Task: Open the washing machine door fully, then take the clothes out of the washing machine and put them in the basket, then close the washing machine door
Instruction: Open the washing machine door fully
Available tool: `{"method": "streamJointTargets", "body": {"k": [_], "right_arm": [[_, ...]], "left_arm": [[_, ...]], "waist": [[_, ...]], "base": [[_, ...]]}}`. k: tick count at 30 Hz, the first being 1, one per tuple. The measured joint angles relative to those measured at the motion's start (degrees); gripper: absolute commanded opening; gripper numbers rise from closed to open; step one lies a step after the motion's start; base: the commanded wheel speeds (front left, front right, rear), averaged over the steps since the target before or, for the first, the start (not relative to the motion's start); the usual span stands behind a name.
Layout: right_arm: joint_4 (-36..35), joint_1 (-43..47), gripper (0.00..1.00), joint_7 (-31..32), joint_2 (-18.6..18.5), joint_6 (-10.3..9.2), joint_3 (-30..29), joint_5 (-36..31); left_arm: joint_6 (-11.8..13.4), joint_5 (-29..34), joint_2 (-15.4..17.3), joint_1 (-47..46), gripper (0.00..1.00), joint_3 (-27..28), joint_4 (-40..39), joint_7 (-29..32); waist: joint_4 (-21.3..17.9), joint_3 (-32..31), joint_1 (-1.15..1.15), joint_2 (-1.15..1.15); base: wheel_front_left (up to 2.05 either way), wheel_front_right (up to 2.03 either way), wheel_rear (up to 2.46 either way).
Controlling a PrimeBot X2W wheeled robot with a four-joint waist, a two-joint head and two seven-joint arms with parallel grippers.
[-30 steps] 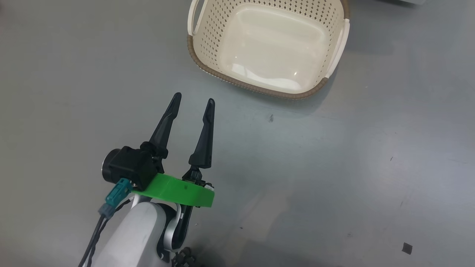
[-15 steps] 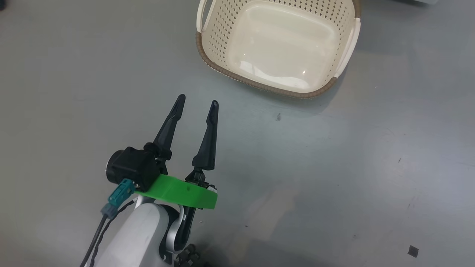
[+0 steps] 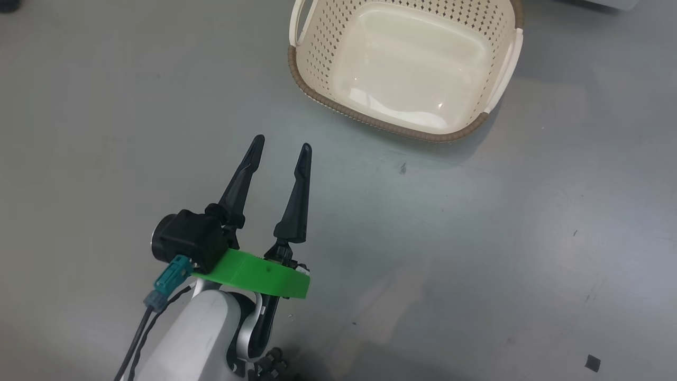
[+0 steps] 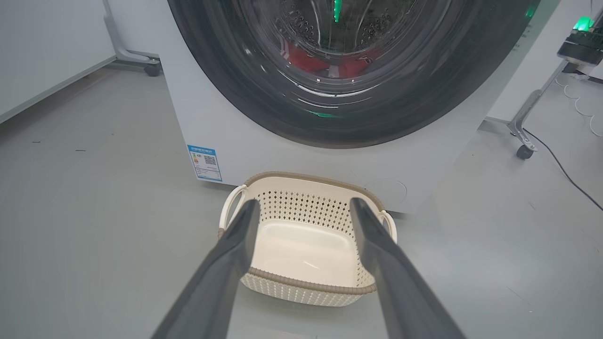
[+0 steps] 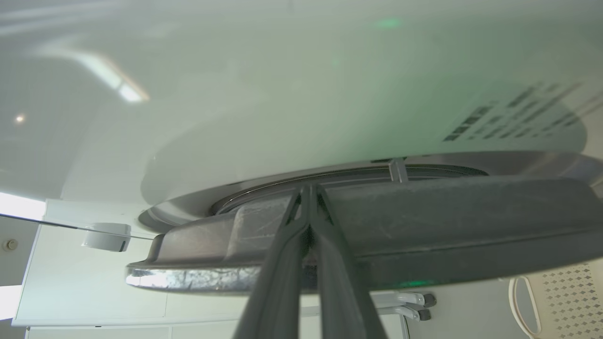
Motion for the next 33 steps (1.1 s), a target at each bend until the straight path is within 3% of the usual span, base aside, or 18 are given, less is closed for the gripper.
{"method": "streamJointTargets", "body": {"k": [16, 33], "right_arm": [[4.54, -0.83, 0.00, 5.21, -1.30, -0.08, -0.58, 2.11], [7.80, -2.21, 0.00, 4.20, -1.24, -0.57, -3.43, 3.82]], "left_arm": [[0.09, 0.00, -0.02, 0.00, 1.00, 0.01, 0.13, 0.00], [0.51, -0.01, -0.02, 0.00, 1.00, -0.70, 0.01, 0.00]], "waist": [[-0.33, -0.38, 0.00, 0.00], [-0.19, -0.38, 0.00, 0.00]], "base": [[0.00, 0.00, 0.00], [0.00, 0.00, 0.00]]}}
